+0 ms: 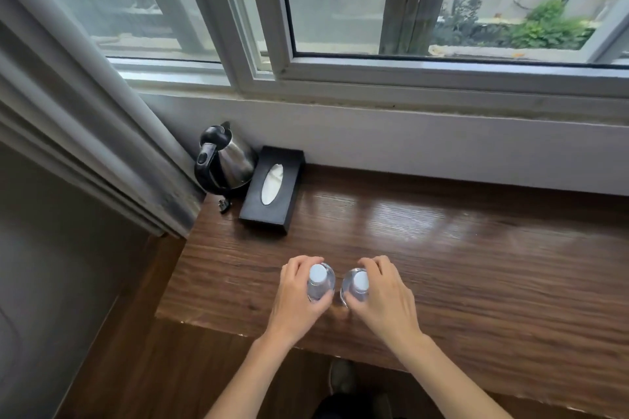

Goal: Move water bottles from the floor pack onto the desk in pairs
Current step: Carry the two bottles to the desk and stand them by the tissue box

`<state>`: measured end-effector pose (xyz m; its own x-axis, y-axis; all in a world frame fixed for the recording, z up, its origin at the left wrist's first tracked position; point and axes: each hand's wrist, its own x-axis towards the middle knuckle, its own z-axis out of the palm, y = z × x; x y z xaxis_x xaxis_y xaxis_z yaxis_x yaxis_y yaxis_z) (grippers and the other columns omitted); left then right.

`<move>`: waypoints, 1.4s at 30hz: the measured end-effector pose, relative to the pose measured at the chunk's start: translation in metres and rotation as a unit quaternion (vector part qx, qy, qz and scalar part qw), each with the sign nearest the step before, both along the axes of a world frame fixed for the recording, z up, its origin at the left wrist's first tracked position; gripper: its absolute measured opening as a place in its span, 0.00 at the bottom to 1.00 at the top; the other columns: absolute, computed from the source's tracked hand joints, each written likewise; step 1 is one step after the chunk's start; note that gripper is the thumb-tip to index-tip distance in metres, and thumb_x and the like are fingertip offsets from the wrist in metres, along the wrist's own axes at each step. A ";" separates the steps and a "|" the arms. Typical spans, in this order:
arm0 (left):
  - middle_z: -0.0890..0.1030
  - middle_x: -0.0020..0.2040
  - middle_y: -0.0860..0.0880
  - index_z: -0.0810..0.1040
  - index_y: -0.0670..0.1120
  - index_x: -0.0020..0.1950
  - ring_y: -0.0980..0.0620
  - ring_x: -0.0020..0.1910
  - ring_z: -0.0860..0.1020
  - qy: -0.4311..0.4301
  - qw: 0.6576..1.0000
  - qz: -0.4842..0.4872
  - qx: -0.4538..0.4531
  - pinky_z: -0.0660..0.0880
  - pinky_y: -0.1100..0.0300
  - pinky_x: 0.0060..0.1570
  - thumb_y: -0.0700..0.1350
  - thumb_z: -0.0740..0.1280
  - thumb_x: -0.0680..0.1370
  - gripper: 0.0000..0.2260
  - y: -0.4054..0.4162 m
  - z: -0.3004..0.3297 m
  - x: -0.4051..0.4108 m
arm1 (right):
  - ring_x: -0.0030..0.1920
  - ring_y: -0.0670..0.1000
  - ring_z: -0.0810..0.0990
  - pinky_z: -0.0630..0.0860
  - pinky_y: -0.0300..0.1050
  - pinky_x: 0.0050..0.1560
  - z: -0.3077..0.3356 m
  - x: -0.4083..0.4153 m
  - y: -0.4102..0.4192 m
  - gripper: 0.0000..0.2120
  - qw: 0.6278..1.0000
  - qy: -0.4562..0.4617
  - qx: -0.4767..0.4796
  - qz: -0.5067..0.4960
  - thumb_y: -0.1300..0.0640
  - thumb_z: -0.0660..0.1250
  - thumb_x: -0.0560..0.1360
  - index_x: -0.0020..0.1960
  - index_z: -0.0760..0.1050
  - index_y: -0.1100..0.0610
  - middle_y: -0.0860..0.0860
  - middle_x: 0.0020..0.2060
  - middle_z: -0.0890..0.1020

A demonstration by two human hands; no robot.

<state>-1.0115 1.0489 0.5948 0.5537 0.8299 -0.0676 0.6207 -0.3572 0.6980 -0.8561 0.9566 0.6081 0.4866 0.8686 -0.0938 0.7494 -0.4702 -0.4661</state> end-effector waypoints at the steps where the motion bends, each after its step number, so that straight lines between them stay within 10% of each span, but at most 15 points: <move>1: 0.72 0.61 0.58 0.72 0.54 0.66 0.60 0.62 0.70 -0.015 0.999 0.009 -0.033 0.65 0.77 0.58 0.50 0.75 0.68 0.28 -0.001 -0.005 -0.003 | 0.54 0.47 0.74 0.74 0.41 0.36 -0.004 0.000 -0.003 0.26 1.000 0.016 0.002 -0.011 0.41 0.70 0.65 0.60 0.70 0.48 0.44 0.52 0.72; 7: 0.70 0.70 0.58 0.64 0.51 0.75 0.63 0.69 0.67 -0.023 0.992 0.039 -0.118 0.61 0.76 0.67 0.45 0.79 0.66 0.41 -0.003 -0.040 -0.017 | 0.62 0.46 0.73 0.74 0.41 0.54 -0.033 0.001 -0.019 0.37 0.983 0.171 0.032 -0.061 0.46 0.76 0.63 0.68 0.66 0.48 0.44 0.61 0.72; 17: 0.81 0.60 0.58 0.72 0.52 0.67 0.60 0.61 0.77 -0.096 0.979 0.080 -0.161 0.75 0.62 0.62 0.41 0.79 0.65 0.32 -0.001 -0.080 -0.008 | 0.59 0.43 0.75 0.75 0.46 0.59 -0.082 -0.002 -0.015 0.34 0.936 0.308 0.147 -0.090 0.60 0.78 0.61 0.57 0.68 0.34 0.41 0.58 0.76; 20: 0.83 0.57 0.54 0.74 0.49 0.66 0.56 0.58 0.80 -0.111 0.979 0.084 -0.151 0.77 0.51 0.61 0.46 0.76 0.64 0.31 -0.002 -0.097 -0.011 | 0.60 0.44 0.77 0.75 0.45 0.60 -0.098 -0.004 -0.016 0.33 0.928 0.319 0.168 -0.092 0.55 0.78 0.61 0.58 0.68 0.33 0.41 0.60 0.77; 28: 0.82 0.58 0.56 0.74 0.47 0.65 0.61 0.58 0.80 -0.159 0.979 0.062 -0.112 0.76 0.65 0.57 0.37 0.78 0.69 0.27 -0.002 -0.115 -0.013 | 0.58 0.41 0.76 0.70 0.26 0.52 -0.123 -0.010 -0.019 0.33 0.925 0.299 0.216 -0.094 0.52 0.79 0.63 0.62 0.67 0.41 0.40 0.58 0.77; 42: 0.81 0.57 0.48 0.75 0.43 0.62 0.52 0.58 0.80 -0.217 0.974 0.036 -0.059 0.77 0.52 0.60 0.43 0.79 0.68 0.25 0.000 -0.142 -0.012 | 0.52 0.34 0.77 0.69 0.23 0.50 -0.157 -0.034 -0.013 0.30 0.897 0.281 0.300 -0.163 0.55 0.80 0.62 0.60 0.71 0.54 0.43 0.52 0.80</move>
<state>-1.0235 1.0490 0.4530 0.4914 0.8687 0.0626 0.2796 -0.2254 0.9333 -0.8905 0.9435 0.4511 0.7457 0.6654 0.0336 0.1853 -0.1587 -0.9698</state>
